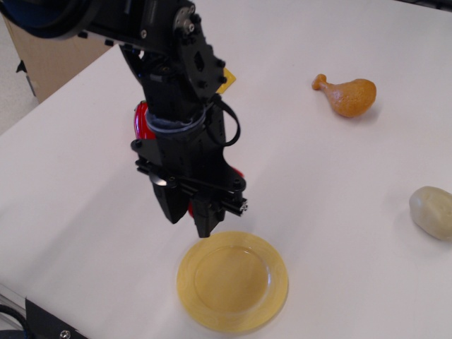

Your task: Put sushi on plate

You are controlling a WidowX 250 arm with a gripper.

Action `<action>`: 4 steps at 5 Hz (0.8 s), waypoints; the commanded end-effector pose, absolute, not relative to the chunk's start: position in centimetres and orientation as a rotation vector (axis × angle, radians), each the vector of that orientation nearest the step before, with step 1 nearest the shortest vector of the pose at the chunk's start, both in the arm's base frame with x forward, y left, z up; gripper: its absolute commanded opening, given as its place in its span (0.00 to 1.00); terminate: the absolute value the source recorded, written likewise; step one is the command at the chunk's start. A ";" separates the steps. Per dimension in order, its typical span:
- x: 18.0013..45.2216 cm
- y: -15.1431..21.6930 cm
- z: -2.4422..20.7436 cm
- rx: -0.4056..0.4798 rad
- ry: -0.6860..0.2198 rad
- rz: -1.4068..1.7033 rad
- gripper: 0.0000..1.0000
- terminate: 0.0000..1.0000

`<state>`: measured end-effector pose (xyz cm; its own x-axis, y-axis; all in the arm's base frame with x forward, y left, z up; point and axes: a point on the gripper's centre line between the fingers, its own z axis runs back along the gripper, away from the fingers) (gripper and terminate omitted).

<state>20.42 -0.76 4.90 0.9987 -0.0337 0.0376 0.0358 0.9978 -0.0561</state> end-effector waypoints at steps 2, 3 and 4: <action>18.1 0.5 4.1 -0.024 -0.065 -0.073 0.00 0.00; 17.2 -0.3 5.1 -0.039 -0.109 -0.109 0.00 0.00; 17.2 -0.5 4.7 -0.048 -0.091 -0.116 0.00 0.00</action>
